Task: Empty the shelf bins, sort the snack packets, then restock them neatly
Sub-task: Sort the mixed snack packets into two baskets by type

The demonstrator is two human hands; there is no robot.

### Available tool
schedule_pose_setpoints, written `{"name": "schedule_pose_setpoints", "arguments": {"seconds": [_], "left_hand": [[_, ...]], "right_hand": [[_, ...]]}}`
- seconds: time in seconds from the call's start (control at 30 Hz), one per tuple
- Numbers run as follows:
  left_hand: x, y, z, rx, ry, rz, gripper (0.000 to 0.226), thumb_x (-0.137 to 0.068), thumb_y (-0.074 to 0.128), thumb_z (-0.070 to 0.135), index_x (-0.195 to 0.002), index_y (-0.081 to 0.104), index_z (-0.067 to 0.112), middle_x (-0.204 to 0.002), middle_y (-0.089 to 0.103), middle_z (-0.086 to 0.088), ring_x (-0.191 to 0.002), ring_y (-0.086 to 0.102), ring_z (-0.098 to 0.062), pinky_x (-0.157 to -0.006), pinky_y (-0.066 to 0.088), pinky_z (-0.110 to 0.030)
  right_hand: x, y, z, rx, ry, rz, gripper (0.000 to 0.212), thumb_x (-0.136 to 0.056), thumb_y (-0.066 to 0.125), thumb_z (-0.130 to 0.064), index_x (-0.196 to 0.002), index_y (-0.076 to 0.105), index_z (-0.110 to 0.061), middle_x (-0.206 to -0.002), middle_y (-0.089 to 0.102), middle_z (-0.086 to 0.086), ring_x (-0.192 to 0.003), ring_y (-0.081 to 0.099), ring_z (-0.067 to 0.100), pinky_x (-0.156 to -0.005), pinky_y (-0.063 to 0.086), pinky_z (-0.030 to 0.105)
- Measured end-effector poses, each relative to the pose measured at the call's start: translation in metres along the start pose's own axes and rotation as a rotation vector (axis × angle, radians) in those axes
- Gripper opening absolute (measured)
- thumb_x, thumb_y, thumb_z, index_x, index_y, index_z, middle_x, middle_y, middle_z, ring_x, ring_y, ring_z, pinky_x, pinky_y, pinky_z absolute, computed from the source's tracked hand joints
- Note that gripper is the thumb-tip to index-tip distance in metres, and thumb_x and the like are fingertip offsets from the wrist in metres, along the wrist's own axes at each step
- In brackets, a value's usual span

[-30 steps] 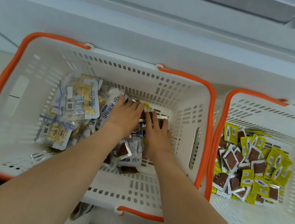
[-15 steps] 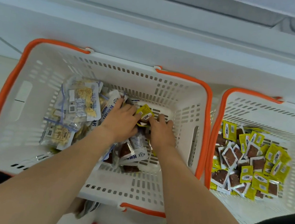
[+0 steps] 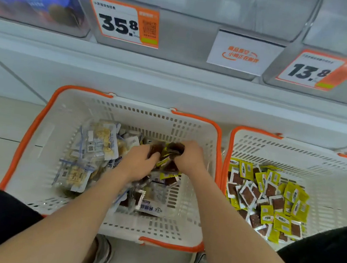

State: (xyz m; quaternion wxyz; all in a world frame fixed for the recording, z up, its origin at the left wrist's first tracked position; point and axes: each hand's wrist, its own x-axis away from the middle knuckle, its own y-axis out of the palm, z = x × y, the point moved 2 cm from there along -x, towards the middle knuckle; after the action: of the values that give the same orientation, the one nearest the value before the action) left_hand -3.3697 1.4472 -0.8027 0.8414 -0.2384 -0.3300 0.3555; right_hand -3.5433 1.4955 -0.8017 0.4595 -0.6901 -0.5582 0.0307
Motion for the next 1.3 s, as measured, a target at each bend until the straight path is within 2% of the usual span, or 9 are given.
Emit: {"name": "schedule_pose_setpoints", "arguments": {"seconds": [0.2,0.33,0.53,0.63,0.77,0.9,1.07,1.2,1.3], "left_hand": [[0.02,-0.005,0.071,0.137,0.027,0.198,0.038,-0.106,0.042,0.03,-0.075,0.049,0.009,-0.069,0.054,-0.004,-0.061,0.048,-0.019,-0.055,0.028,-0.037],[0.033,0.001,0.119,0.14,0.14,0.228,0.038,-0.102,0.044,0.03,-0.067,0.043,0.017,-0.064,0.048,-0.004,-0.058,0.046,-0.021,-0.053,0.028,-0.037],[0.061,0.038,0.192,-0.146,0.335,-0.308,0.035,-0.092,0.062,0.045,-0.107,0.064,0.014,-0.1,0.07,-0.007,-0.089,0.066,-0.023,-0.078,0.056,-0.042],[0.067,0.048,0.188,-0.103,0.344,-0.412,0.041,-0.093,0.07,0.037,-0.132,0.062,0.027,-0.118,0.062,0.016,-0.105,0.061,-0.005,-0.092,0.053,-0.03],[0.055,0.046,0.131,-0.246,0.32,-0.168,0.012,-0.095,0.058,0.023,-0.097,0.067,0.03,-0.093,0.064,0.013,-0.084,0.06,-0.004,-0.076,0.054,-0.033],[0.047,0.047,0.048,-0.498,0.146,-0.268,0.007,-0.095,0.061,0.02,-0.099,0.064,0.024,-0.103,0.064,0.006,-0.093,0.061,-0.018,-0.079,0.054,-0.034],[0.04,0.071,-0.006,-0.672,0.157,-0.291,0.058,-0.089,0.073,0.019,-0.142,0.051,0.024,-0.15,0.047,0.0,-0.136,0.047,-0.024,-0.109,0.046,-0.04],[0.032,0.091,-0.015,-0.732,0.133,-0.404,0.109,-0.086,0.081,0.034,-0.166,0.008,0.022,-0.172,0.012,-0.004,-0.158,0.017,-0.031,-0.122,0.03,-0.049],[0.021,0.102,-0.02,-0.753,0.062,-0.329,0.094,-0.092,0.073,0.028,-0.164,0.014,0.015,-0.162,0.033,-0.009,-0.15,0.03,-0.032,-0.119,0.032,-0.045]], "right_hand": [[0.034,-0.057,-0.019,-0.315,-0.073,0.068,0.023,-0.081,0.07,-0.01,-0.1,0.077,-0.019,-0.096,0.077,0.004,-0.098,0.072,0.027,-0.086,0.061,0.048],[0.065,-0.109,-0.007,-0.415,-0.055,-0.014,0.018,-0.075,0.073,0.002,-0.089,0.073,-0.008,-0.088,0.075,0.022,-0.086,0.076,0.038,-0.073,0.064,0.058],[0.111,-0.19,0.058,-0.338,0.256,0.029,0.028,-0.083,0.073,0.01,-0.106,0.057,0.015,-0.099,0.071,0.035,-0.084,0.075,0.047,-0.077,0.062,0.062],[0.128,-0.208,0.074,-0.024,0.34,-0.054,0.037,-0.084,0.082,-0.009,-0.107,0.055,0.001,-0.093,0.063,0.016,-0.076,0.07,0.036,-0.055,0.058,0.038],[0.127,-0.188,0.051,0.278,0.114,0.139,0.028,-0.089,0.063,-0.01,-0.114,0.065,0.001,-0.104,0.066,0.013,-0.104,0.065,0.034,-0.077,0.056,0.034],[0.12,-0.127,0.003,0.027,-0.213,0.025,0.022,-0.094,0.056,-0.011,-0.107,0.074,-0.015,-0.082,0.067,-0.004,-0.073,0.064,0.014,-0.071,0.052,0.032],[0.095,-0.046,-0.002,0.357,-0.328,-0.245,0.027,-0.097,0.055,-0.007,-0.121,0.066,-0.011,-0.104,0.065,0.007,-0.087,0.061,0.023,-0.073,0.053,0.035],[0.084,-0.026,0.006,0.499,-0.244,-0.282,0.026,-0.098,0.055,-0.006,-0.122,0.064,-0.008,-0.114,0.061,0.014,-0.088,0.06,0.03,-0.072,0.053,0.038],[0.071,-0.024,0.006,0.491,-0.228,-0.222,0.029,-0.098,0.054,-0.006,-0.126,0.061,-0.009,-0.117,0.059,0.015,-0.097,0.064,0.034,-0.082,0.059,0.044]]}}
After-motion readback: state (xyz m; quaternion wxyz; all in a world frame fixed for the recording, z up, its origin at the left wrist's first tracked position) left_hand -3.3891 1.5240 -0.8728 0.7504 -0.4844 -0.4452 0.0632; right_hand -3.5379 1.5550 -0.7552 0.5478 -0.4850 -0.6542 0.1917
